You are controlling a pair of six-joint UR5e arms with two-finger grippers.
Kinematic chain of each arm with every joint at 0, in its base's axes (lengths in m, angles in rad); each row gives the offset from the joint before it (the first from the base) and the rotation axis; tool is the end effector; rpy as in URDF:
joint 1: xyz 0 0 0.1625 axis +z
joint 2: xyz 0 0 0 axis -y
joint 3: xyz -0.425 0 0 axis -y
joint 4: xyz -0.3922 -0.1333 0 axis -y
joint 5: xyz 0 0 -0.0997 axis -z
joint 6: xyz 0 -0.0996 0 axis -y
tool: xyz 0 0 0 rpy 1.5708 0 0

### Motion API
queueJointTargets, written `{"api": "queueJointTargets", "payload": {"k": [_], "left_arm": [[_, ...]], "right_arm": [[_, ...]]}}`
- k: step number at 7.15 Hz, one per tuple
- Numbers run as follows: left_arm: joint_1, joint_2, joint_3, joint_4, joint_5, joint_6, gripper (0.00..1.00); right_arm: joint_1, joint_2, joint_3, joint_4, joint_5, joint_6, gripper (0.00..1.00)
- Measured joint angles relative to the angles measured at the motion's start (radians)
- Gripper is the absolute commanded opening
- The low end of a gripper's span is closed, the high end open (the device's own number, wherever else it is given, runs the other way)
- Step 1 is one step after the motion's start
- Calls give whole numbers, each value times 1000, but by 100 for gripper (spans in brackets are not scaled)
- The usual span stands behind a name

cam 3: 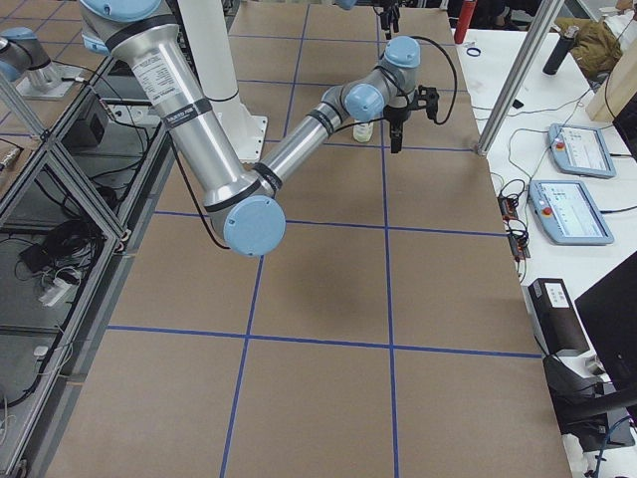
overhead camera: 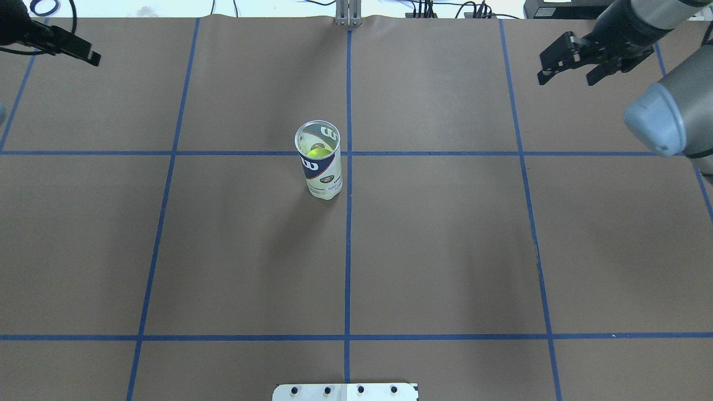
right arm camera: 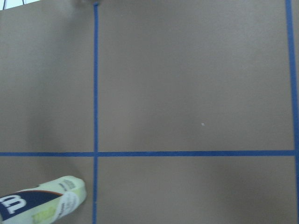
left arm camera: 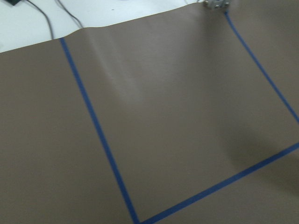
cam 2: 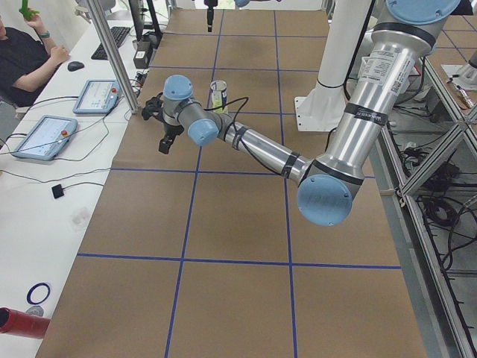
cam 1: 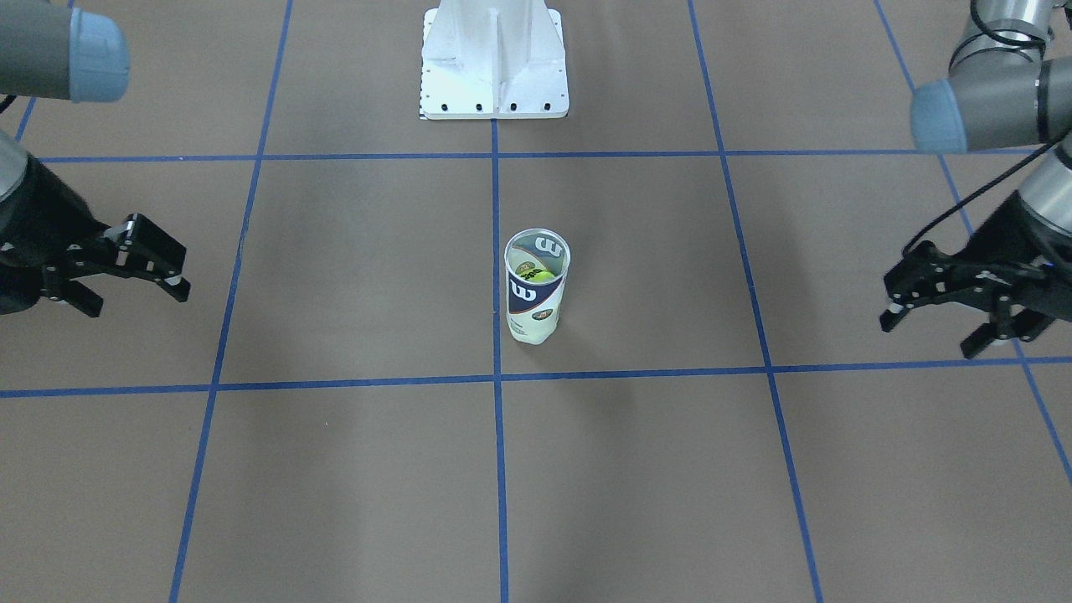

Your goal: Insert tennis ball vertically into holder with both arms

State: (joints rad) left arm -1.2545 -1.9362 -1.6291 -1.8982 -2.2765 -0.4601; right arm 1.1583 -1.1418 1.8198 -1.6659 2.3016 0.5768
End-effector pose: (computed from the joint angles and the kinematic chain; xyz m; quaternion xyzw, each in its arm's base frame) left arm 0.1319 -0.6239 0.3856 0.1969 0.4279 0.0637 0.8798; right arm -0.1818 -0.5822 0.3100 0.0737 -0.4286 -0.0289 0.9000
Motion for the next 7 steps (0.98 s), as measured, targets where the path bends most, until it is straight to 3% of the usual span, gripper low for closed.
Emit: {"api": "queueJointTargets", "payload": {"k": [2, 4, 5, 7], "left_arm": [[-93, -4, 22, 221, -68, 110, 100], [-164, 25, 36, 424, -80, 312, 100], [-218, 54, 45, 484, -81, 427, 100], [-328, 111, 118, 515, -81, 637, 100]], "right_arm": [[125, -45, -25, -168, 2, -343, 100], [272, -123, -105, -222, 26, -655, 100], [317, -175, -124, -225, 25, -747, 100], [340, -291, -138, -205, -73, -805, 100]]}}
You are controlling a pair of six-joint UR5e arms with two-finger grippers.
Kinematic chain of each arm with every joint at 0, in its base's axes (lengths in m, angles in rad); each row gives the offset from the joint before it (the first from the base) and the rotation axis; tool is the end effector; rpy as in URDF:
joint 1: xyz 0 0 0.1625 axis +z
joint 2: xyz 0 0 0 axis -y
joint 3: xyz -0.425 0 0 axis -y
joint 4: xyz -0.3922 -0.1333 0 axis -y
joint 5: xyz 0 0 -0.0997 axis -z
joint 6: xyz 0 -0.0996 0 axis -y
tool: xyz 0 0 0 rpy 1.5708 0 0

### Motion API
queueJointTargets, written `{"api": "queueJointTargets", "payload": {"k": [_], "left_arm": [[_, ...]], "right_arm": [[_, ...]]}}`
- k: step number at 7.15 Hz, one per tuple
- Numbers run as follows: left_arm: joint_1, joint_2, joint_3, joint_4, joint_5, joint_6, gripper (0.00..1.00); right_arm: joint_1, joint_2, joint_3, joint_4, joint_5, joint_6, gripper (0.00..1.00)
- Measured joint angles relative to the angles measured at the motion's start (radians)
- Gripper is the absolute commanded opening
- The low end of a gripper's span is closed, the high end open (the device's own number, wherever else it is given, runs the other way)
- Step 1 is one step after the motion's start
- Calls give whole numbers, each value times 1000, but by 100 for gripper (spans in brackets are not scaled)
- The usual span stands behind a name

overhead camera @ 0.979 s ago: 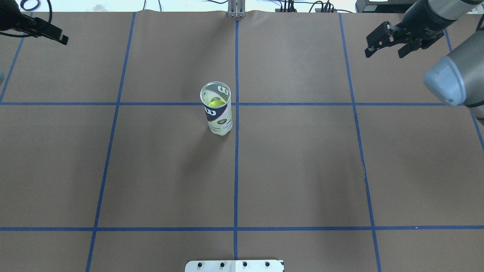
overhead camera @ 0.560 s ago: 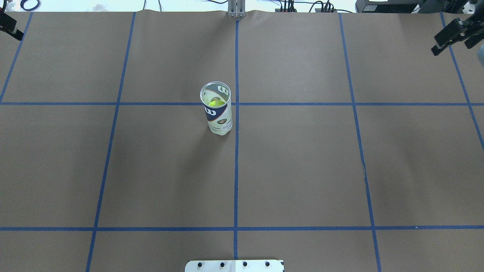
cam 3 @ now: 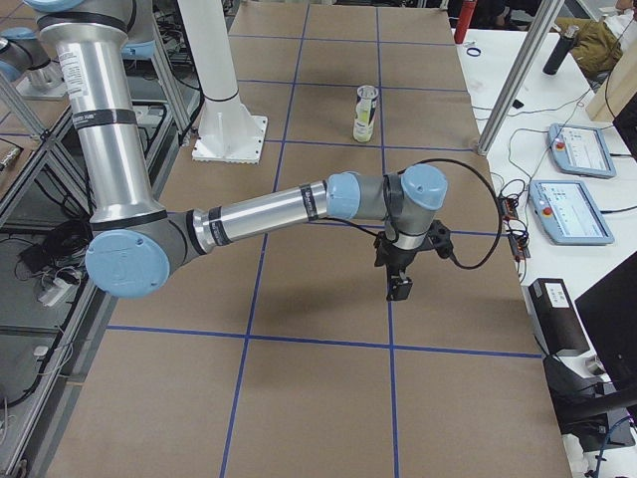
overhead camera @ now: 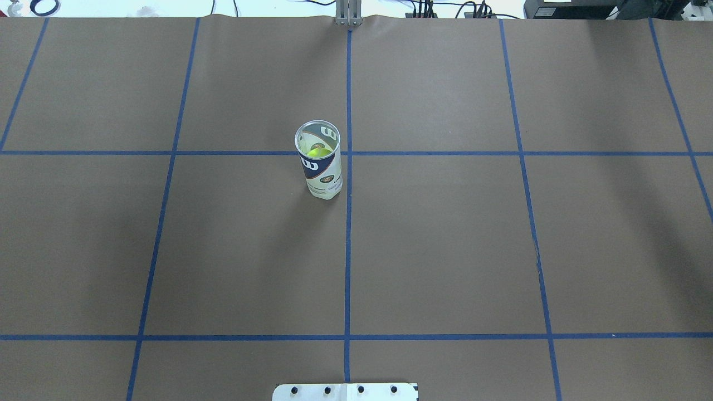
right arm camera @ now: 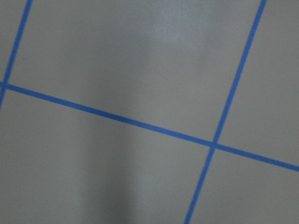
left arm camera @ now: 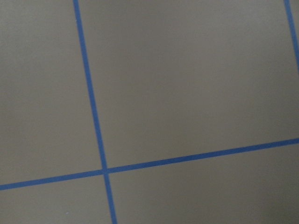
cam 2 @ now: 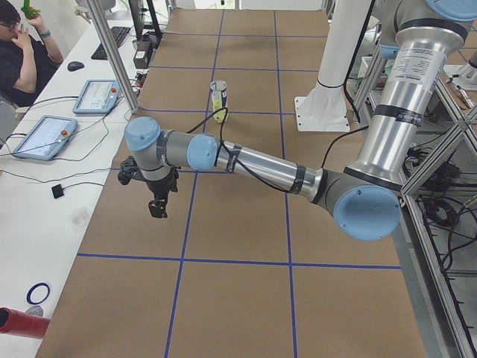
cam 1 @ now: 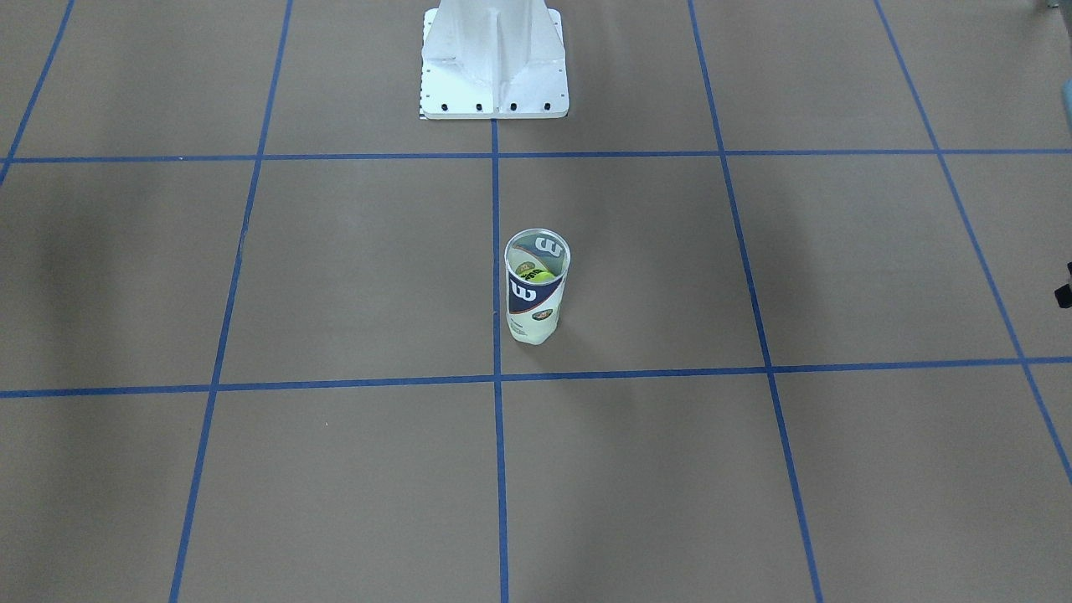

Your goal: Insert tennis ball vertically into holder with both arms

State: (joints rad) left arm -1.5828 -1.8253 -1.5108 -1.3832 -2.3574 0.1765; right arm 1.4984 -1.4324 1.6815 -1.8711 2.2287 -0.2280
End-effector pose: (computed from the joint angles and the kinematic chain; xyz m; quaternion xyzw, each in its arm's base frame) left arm -0.0699 -0.5912 0.5677 0.0392 0.3812 0.0772 0.9204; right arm 0.0336 -0.5381 0.5706 0.0009 -0.3239 -0.1334 0.9367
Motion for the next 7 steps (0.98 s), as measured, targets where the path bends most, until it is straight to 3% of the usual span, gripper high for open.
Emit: {"api": "queueJointTargets", "payload": {"k": [3, 5, 7], "left_arm": [[-70, 35, 111, -6, 35, 101, 100], [-67, 55, 85, -9, 52, -21, 100], [-16, 93, -6, -9, 43, -147, 100]], "right_arm": [[18, -128, -12, 93, -15, 6, 100], [38, -167, -8, 101, 24, 9, 100], [47, -183, -5, 102, 44, 16, 100]]}}
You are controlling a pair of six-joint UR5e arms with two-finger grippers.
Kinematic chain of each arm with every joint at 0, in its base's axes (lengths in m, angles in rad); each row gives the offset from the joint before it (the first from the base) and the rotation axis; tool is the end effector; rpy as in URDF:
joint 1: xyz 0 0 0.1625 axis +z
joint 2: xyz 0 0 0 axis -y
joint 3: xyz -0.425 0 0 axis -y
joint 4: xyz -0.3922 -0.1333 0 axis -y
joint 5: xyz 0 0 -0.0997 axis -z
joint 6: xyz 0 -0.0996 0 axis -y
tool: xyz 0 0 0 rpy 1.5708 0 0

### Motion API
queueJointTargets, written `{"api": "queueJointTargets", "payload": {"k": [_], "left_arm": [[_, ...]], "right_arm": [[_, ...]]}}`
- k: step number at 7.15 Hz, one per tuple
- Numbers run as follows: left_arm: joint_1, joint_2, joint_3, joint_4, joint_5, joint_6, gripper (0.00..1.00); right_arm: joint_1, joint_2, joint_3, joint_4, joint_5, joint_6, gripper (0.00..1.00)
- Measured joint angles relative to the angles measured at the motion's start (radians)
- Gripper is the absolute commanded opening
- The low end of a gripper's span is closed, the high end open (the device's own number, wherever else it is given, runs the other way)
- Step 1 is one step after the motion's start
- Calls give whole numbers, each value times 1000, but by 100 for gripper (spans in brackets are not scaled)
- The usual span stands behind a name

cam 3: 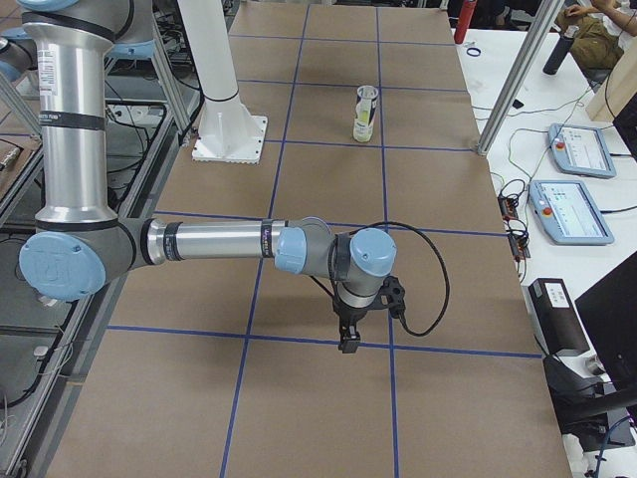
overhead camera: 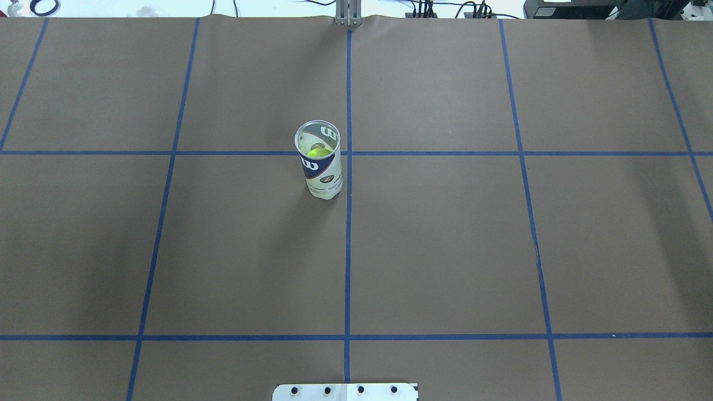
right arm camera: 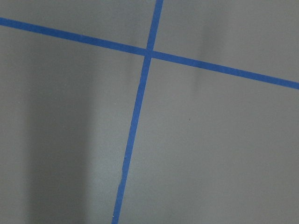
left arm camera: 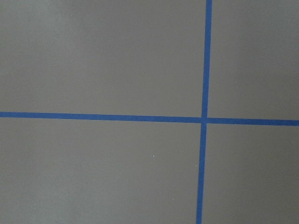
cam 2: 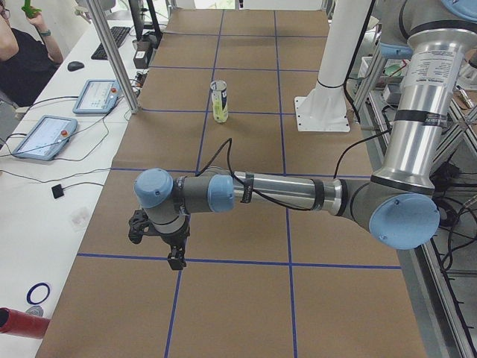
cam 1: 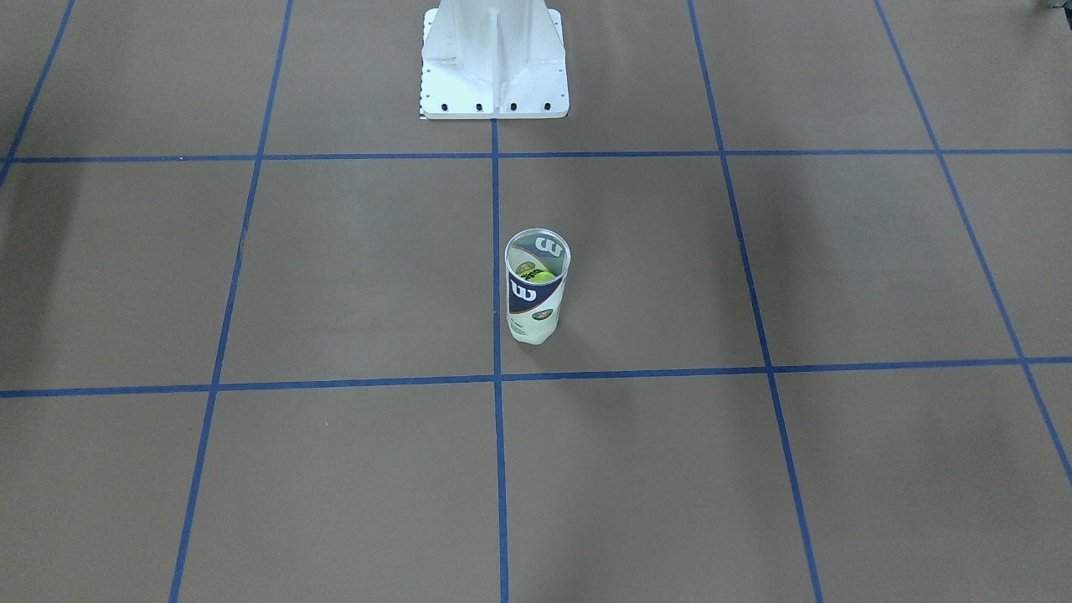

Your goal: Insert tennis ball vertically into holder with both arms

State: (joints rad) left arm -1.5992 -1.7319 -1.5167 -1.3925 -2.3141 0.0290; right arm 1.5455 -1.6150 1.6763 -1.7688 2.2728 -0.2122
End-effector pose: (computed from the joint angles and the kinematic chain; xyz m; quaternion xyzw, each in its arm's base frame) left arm -0.0816 -0.5503 0.6204 -0.0228 0.3637 -0.0127 0.9311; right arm 0.0573 -0.4627 0.6520 -0.0318 -0.3475 -0.0877 0.9330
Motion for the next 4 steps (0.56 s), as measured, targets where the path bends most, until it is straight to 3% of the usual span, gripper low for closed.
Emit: {"api": "queueJointTargets", "payload": {"k": [4], "left_arm": [[52, 30, -27, -3, -1, -21, 100]], "right_arm": [[10, -7, 0, 0, 26, 5, 100]]}}
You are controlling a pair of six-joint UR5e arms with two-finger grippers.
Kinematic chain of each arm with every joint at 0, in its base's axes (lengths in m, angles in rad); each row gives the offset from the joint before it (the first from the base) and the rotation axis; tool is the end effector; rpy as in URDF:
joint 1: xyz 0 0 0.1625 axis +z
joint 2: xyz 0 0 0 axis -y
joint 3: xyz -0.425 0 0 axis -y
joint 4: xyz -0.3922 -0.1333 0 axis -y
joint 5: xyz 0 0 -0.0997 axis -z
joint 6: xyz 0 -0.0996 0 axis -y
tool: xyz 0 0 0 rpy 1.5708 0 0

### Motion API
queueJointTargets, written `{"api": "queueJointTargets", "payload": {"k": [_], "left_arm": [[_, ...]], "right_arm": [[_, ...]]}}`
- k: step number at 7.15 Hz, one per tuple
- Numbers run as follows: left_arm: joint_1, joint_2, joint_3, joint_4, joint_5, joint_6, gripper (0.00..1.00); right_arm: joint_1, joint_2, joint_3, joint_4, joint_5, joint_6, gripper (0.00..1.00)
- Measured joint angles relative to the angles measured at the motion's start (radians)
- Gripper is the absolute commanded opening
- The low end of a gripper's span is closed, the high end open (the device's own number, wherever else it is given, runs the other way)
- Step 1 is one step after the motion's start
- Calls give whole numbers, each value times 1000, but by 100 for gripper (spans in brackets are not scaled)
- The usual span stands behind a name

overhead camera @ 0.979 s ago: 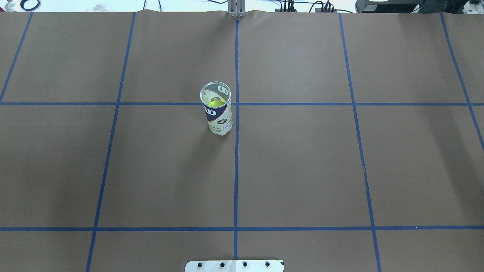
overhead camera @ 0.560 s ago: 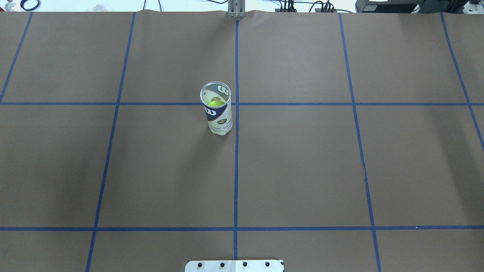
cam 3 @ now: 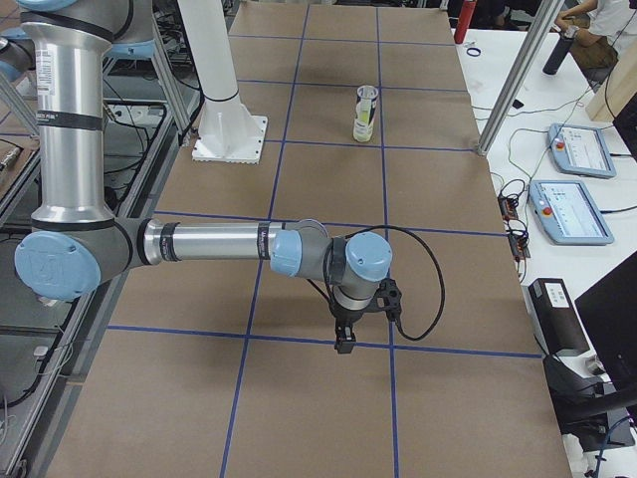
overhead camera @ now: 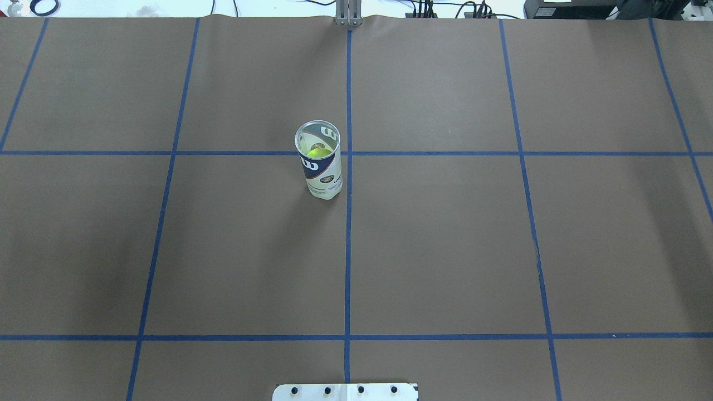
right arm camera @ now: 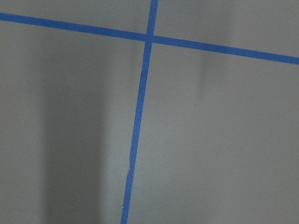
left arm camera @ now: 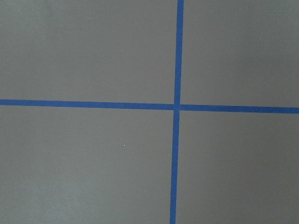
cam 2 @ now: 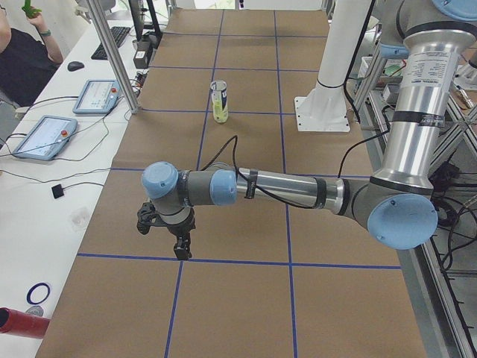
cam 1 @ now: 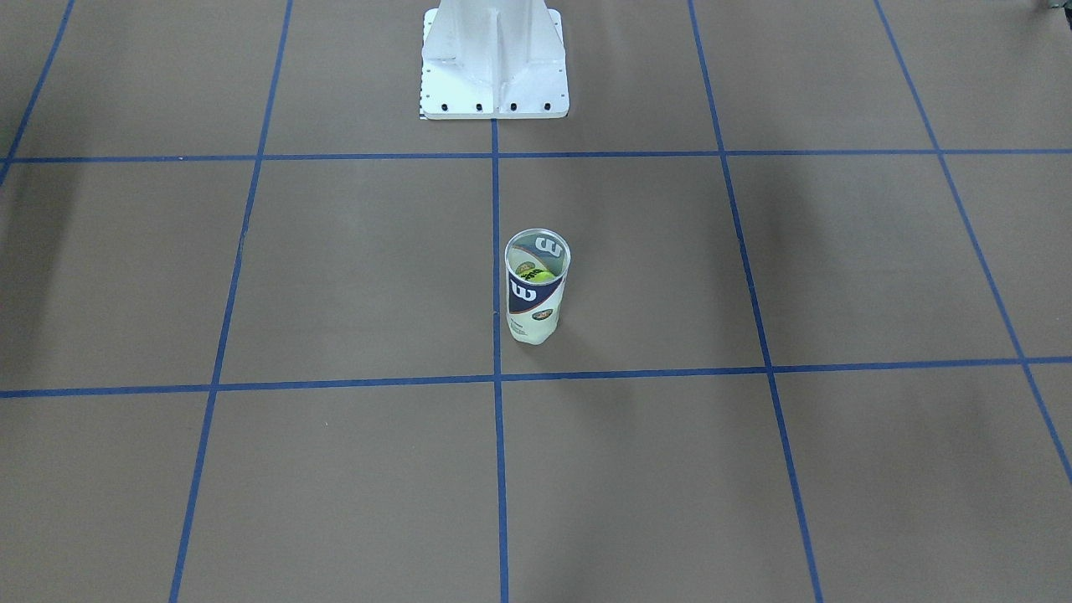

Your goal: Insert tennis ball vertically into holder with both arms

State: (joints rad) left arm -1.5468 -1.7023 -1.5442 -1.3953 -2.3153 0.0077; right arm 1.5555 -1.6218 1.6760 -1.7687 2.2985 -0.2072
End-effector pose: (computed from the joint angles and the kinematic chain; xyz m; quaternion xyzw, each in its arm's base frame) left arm -0.0528 -0.5415 0.6229 -0.0358 0.3632 0.0019 0.9310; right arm 0.0600 -0.4590 0.6536 -0.0328 -0.3598 -0.0781 0.9292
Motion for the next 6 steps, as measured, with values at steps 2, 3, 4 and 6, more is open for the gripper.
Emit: {"api": "queueJointTargets", "payload": {"k": [2, 3, 4, 6], "left_arm": [[1, 5, 2, -10, 0, 5, 100], [1, 6, 2, -13, 1, 6, 100], [1, 6, 1, -14, 1, 6, 100], [1, 4, 0, -14, 1, 1, 100]], "right_arm": [[35, 0, 2, 0, 6, 0, 100], [56, 1, 3, 1, 10, -1, 100], [72, 4, 3, 2, 19, 0, 100], [85, 14, 9, 3, 37, 20, 100]]}}
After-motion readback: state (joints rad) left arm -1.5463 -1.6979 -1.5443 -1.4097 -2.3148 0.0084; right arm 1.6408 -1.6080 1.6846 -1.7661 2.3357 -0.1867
